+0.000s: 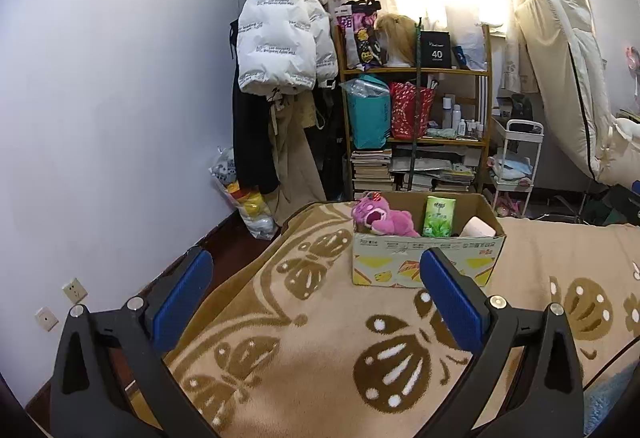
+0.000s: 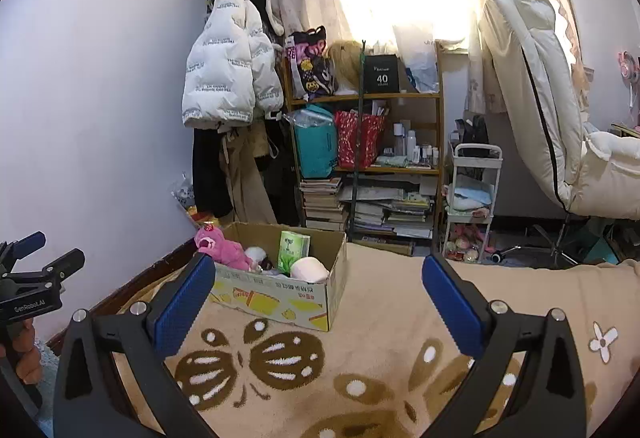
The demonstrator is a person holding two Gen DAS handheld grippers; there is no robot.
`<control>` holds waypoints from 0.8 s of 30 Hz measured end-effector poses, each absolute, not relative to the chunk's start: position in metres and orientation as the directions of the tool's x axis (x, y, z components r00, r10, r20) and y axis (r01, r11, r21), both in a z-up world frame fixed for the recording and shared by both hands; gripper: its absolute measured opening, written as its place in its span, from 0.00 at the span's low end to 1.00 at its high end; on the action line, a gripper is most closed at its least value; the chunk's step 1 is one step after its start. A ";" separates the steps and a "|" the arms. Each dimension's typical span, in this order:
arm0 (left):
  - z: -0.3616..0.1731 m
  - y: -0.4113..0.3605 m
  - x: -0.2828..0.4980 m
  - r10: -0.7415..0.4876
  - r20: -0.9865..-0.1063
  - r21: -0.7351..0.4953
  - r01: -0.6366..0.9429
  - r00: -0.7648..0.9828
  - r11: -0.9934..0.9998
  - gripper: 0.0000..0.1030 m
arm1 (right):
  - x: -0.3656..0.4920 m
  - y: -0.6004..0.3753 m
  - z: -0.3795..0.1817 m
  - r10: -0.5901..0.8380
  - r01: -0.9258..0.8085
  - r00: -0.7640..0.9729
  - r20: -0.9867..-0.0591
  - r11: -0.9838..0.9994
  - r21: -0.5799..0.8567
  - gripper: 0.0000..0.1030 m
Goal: Organize soft objects
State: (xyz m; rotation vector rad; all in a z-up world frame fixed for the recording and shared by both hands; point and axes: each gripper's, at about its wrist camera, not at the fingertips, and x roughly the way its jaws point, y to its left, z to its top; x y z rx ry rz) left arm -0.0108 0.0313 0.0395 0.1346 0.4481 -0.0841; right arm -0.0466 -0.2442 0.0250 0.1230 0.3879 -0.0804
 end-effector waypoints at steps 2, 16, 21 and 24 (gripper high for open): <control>0.036 0.034 -0.008 -0.039 -0.443 0.112 0.098 0.896 0.989 0.99 | -0.045 -0.247 0.022 -0.056 0.106 0.922 -0.383 0.988 0.109 1.00; 0.023 0.032 0.000 -0.014 -0.464 0.132 0.084 0.886 0.988 0.99 | -0.035 -0.244 0.014 -0.055 0.107 0.910 -0.411 0.989 0.104 1.00; 0.023 0.031 0.000 -0.012 -0.465 0.135 0.084 0.885 0.987 0.99 | -0.034 -0.243 0.013 -0.055 0.104 0.911 -0.409 0.990 0.098 1.00; 0.025 0.029 -0.002 -0.011 -0.463 0.138 0.084 0.886 0.987 0.99 | -0.034 -0.241 0.013 -0.052 0.100 0.910 -0.411 0.990 0.095 1.00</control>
